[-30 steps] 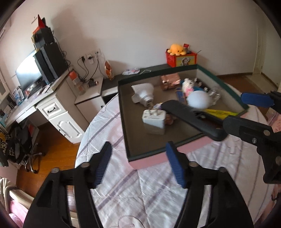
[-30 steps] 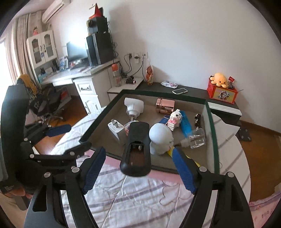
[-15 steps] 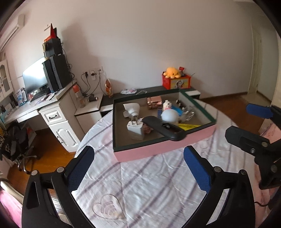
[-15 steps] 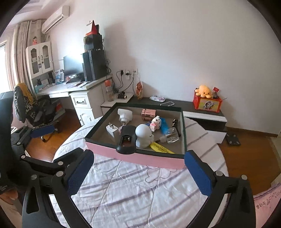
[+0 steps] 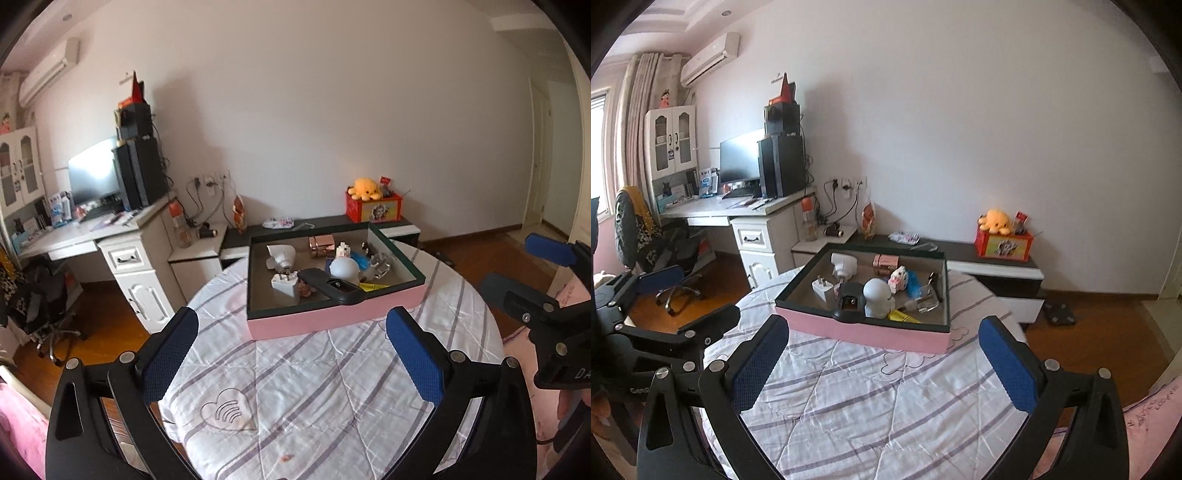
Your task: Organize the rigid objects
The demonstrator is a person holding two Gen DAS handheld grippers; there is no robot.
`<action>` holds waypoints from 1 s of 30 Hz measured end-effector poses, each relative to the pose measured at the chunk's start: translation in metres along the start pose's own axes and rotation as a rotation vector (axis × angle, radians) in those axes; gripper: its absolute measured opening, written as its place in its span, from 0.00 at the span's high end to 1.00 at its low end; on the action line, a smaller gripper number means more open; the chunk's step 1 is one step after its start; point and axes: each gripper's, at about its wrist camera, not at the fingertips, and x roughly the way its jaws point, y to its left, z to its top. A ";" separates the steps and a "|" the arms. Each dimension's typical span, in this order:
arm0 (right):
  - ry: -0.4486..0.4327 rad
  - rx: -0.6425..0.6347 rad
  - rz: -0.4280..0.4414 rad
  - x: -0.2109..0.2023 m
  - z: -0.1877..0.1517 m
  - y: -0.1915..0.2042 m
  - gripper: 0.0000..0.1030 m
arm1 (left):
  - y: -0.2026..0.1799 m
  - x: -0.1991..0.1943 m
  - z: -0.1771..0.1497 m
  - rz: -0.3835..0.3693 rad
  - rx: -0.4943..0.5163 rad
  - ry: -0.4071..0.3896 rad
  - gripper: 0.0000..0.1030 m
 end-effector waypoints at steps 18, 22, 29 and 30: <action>-0.175 -0.031 -0.086 -0.098 -0.012 0.032 0.00 | 0.001 -0.120 -0.013 0.049 -0.045 -0.202 0.00; -0.212 -0.031 -0.073 -0.119 -0.013 0.038 0.00 | 0.002 -0.144 -0.018 0.056 -0.053 -0.247 0.00; -0.274 -0.041 -0.111 -0.149 -0.014 0.050 0.00 | 0.004 -0.177 -0.027 0.041 -0.065 -0.306 0.00; -0.281 -0.038 -0.112 -0.152 -0.015 0.051 0.00 | 0.005 -0.182 -0.028 0.035 -0.070 -0.318 0.00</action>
